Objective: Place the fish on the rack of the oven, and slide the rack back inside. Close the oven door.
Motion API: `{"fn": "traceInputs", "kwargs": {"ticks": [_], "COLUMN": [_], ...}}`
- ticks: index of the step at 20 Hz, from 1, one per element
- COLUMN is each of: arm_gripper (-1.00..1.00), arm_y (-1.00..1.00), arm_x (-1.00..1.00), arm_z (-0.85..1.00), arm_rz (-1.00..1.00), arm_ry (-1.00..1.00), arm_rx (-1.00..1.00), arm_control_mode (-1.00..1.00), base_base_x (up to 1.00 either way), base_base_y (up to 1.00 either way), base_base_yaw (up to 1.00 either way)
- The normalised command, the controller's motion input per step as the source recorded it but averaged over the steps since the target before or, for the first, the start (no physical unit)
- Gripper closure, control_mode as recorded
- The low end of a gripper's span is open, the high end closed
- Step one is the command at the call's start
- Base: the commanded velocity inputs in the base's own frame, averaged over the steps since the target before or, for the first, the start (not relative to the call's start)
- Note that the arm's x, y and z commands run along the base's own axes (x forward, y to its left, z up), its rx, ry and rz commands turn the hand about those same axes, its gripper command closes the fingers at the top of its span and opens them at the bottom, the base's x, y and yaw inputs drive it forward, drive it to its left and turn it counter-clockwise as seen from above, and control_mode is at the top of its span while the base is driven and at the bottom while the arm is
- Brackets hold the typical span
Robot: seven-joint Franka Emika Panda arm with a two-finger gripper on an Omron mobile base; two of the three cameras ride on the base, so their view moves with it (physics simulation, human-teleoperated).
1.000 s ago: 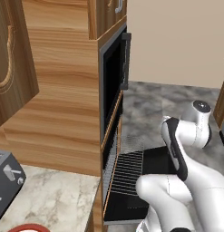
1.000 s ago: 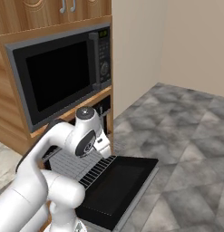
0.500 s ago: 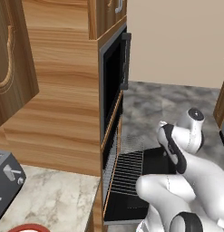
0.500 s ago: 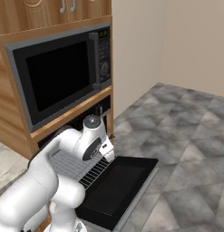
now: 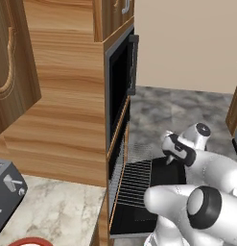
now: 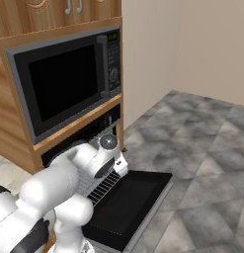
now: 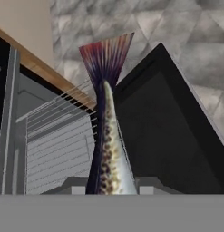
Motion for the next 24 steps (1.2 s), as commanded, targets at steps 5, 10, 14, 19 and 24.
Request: {"fn": "traceInputs", "kwargs": {"ticks": [5, 10, 14, 19, 24], "arm_gripper": [1.0, 1.0, 1.0, 1.0, 1.0], "arm_y": [0.17, 0.03, 0.0, 0.09, 0.07], "arm_x": [0.41, 0.28, 0.29, 0.35, 0.32], "arm_z": [-0.14, -0.39, -0.4, -0.38, -0.41], "arm_rz": [0.0, 0.02, 0.05, 0.06, 0.05], "arm_ry": [0.0, 0.0, 0.0, 0.0, 0.0], "arm_rx": [0.07, 0.04, 0.02, 0.01, 0.0], "arm_control_mode": [-1.0, -1.0, -1.0, -1.0, -1.0], "base_base_x": [0.0, 0.0, 0.0, 0.0, 0.0], "base_base_y": [0.0, 0.0, 0.0, 0.0, 0.0], "base_base_yaw": [0.0, 0.0, 0.0, 0.0, 0.0]}}
